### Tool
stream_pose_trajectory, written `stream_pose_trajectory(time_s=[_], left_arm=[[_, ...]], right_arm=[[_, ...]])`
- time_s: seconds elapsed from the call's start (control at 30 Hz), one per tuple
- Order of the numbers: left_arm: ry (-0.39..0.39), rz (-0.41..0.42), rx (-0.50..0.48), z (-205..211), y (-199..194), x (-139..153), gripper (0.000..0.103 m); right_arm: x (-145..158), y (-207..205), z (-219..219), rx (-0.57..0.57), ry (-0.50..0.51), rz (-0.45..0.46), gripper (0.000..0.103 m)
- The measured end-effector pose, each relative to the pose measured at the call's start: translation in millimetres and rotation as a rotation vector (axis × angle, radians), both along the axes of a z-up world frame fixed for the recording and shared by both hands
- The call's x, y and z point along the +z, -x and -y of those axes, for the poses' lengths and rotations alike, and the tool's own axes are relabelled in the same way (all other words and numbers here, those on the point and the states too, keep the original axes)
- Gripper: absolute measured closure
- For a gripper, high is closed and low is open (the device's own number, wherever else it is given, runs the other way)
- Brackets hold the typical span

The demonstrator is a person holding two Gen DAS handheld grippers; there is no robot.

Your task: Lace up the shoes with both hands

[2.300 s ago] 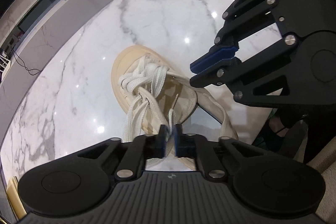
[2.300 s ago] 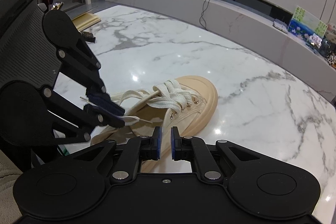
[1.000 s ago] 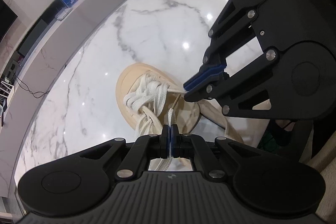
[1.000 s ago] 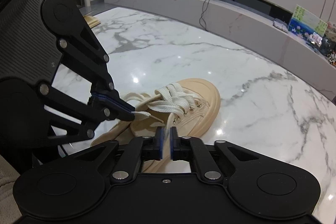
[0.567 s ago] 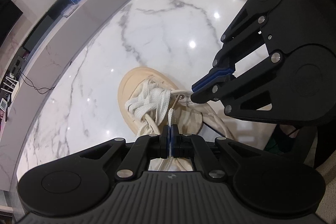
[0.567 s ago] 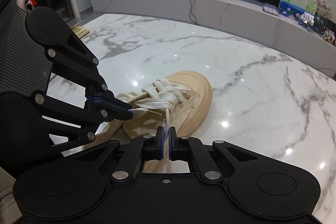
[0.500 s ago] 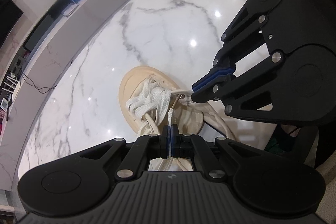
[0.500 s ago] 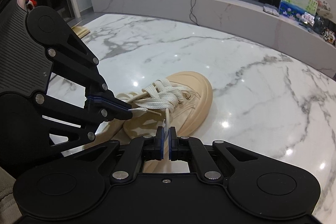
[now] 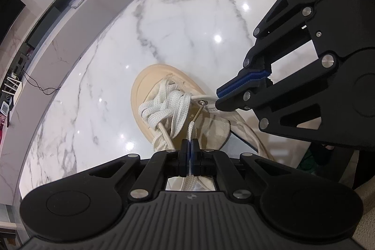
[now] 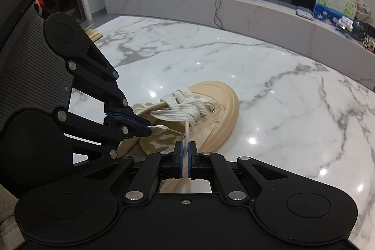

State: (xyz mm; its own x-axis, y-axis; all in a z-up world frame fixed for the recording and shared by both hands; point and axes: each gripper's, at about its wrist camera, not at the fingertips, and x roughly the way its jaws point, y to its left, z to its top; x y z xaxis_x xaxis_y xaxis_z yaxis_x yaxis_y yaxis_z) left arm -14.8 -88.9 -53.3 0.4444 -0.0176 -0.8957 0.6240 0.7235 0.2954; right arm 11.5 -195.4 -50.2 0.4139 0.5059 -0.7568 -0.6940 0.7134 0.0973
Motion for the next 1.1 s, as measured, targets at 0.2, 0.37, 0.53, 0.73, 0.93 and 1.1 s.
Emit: stream_pose_trajectory(time_s=[0.2,0.37,0.53,0.73,0.93,1.1], left_arm=[[0.000,0.003,-0.004,0,1,0,0.103],[0.000,0.004,-0.011,0,1,1,0.103],[0.000,0.008,-0.023,1,1,1,0.103],[0.004,0.008,-0.051,3,3,2,0.103],[0.017,0.015,-0.097,6,9,5,0.103],[0.023,0.025,-0.112,7,11,9,0.102]], right_arm=[[2,0,0,0.009,0.004,0.003,0.101],[3,1,-1,0.015,0.007,0.005,0.101],[4,1,-2,0.019,0.010,0.007,0.101],[4,1,-3,0.019,0.009,0.007,0.101],[5,1,-1,0.017,0.008,0.006,0.101],[7,1,-2,0.017,0.010,0.006,0.101]])
